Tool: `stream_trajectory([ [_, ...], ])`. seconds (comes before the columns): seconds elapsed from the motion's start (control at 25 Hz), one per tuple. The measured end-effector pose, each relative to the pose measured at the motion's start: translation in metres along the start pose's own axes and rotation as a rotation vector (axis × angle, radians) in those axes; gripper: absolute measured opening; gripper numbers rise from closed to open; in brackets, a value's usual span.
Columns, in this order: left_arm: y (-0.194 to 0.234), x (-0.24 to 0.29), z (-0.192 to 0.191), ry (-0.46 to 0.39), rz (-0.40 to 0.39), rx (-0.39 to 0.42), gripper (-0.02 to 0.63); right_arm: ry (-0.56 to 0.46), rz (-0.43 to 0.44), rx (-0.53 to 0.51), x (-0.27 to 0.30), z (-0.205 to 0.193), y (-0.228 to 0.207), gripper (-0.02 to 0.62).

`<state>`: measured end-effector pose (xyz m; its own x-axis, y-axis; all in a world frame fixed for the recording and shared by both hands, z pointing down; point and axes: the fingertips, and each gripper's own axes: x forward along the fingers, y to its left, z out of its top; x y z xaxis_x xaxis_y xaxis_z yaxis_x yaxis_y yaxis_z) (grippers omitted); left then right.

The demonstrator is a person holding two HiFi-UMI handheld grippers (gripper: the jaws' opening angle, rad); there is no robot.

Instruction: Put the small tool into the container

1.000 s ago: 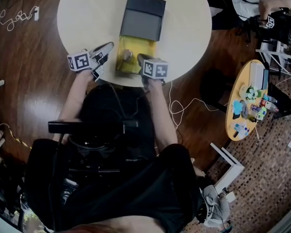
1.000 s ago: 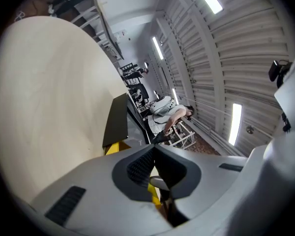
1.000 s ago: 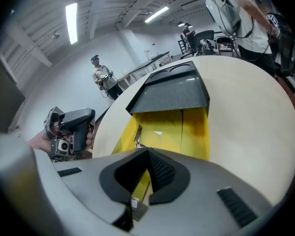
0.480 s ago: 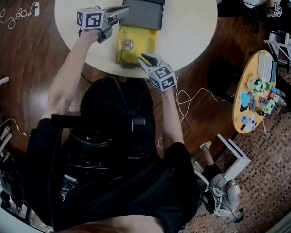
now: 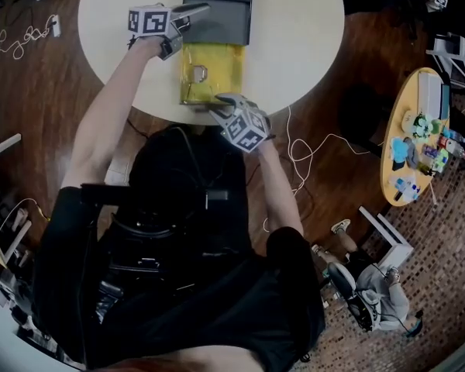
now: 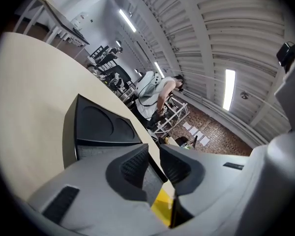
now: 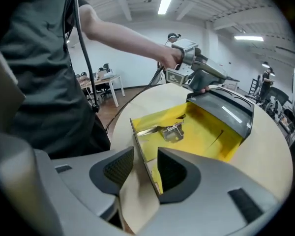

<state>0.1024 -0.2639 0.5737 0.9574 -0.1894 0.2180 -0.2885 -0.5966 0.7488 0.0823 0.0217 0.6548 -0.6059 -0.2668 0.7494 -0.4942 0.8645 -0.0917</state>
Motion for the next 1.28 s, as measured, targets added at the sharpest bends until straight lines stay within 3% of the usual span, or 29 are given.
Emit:
stream_trajectory([
  [0.28,-0.001,0.006,0.001,-0.045,-0.065,-0.056,0.061,0.088,-0.015,-0.171,0.021,-0.008,0.011,0.169],
  [0.48,0.011,0.011,0.002,-0.097,-0.059,-0.181,0.063,0.135,-0.022,-0.269,0.040,-0.012,0.011,0.163],
  [0.56,0.018,0.013,0.001,-0.111,-0.053,-0.222,0.063,0.154,-0.022,-0.314,0.048,-0.014,0.014,0.121],
  [0.6,0.019,0.014,0.001,-0.112,-0.061,-0.223,0.061,0.161,-0.026,-0.339,0.050,-0.015,0.014,0.059],
  [0.68,0.018,0.018,0.003,-0.109,-0.099,-0.215,0.061,0.160,-0.047,-0.376,0.049,-0.016,0.015,0.040],
  [0.88,0.024,0.019,-0.002,-0.119,-0.117,-0.352,0.057,0.126,-0.104,-0.411,0.041,-0.008,0.014,0.043],
  [1.12,0.025,0.018,0.001,-0.132,-0.136,-0.385,0.057,0.145,-0.113,-0.436,0.034,0.003,0.012,0.049],
  [1.28,0.027,0.017,0.000,-0.135,-0.135,-0.387,0.057,0.175,-0.142,-0.416,0.053,-0.009,-0.006,0.048],
])
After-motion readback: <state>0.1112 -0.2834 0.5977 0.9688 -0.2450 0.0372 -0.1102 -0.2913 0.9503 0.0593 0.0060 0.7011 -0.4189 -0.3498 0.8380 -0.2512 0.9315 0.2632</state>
